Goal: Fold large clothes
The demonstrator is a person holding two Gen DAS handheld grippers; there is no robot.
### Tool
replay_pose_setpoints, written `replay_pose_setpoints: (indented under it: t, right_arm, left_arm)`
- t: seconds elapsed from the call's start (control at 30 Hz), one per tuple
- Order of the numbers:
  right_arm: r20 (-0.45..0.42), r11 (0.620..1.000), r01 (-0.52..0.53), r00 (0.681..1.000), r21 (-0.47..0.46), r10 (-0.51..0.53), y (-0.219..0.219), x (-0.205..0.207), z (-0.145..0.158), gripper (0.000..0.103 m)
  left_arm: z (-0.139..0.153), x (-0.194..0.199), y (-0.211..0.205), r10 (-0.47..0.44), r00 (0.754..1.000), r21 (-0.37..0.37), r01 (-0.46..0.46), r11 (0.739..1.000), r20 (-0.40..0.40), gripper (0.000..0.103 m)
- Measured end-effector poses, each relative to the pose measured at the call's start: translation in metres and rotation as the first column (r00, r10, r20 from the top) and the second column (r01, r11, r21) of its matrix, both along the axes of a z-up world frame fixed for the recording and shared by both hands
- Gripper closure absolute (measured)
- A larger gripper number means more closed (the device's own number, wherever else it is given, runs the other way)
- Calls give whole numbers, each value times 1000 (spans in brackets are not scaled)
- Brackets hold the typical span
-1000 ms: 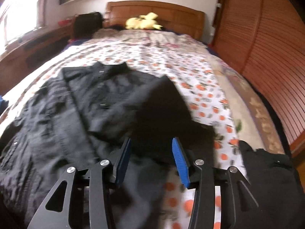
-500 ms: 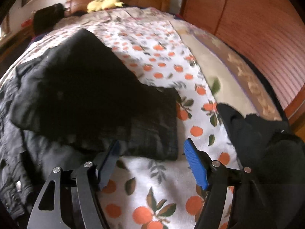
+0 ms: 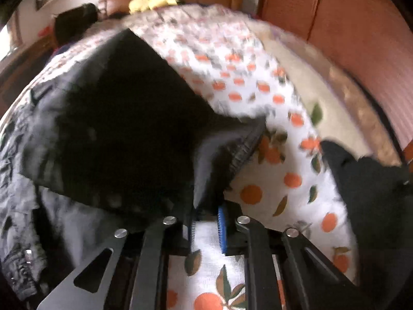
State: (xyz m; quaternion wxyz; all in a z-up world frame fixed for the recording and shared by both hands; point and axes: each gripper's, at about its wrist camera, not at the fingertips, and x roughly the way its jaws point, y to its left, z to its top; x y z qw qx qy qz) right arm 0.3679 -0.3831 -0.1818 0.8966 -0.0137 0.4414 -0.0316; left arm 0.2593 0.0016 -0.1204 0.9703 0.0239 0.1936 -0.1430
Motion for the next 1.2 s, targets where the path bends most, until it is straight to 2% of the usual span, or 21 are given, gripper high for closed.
replay_pose_setpoints:
  t: [0.13, 0.33, 0.83, 1.2]
  right_arm:
    - [89, 999, -29, 996, -26, 31, 18, -16, 33, 93]
    - [144, 996, -77, 986, -41, 82, 40, -33, 65, 93]
    - [191, 986, -161, 967, -51, 167, 82, -44, 95, 93]
    - [256, 943, -330, 910, -26, 326, 159, -60, 123, 93]
  left_arm:
    - [1, -3, 8, 15, 1000, 0, -15, 1000, 3, 3]
    - [3, -8, 13, 28, 1000, 1, -28, 1000, 11, 3]
    - [3, -12, 23, 54, 998, 8, -54, 999, 12, 3]
    - [6, -16, 34, 71, 997, 6, -71, 997, 14, 3]
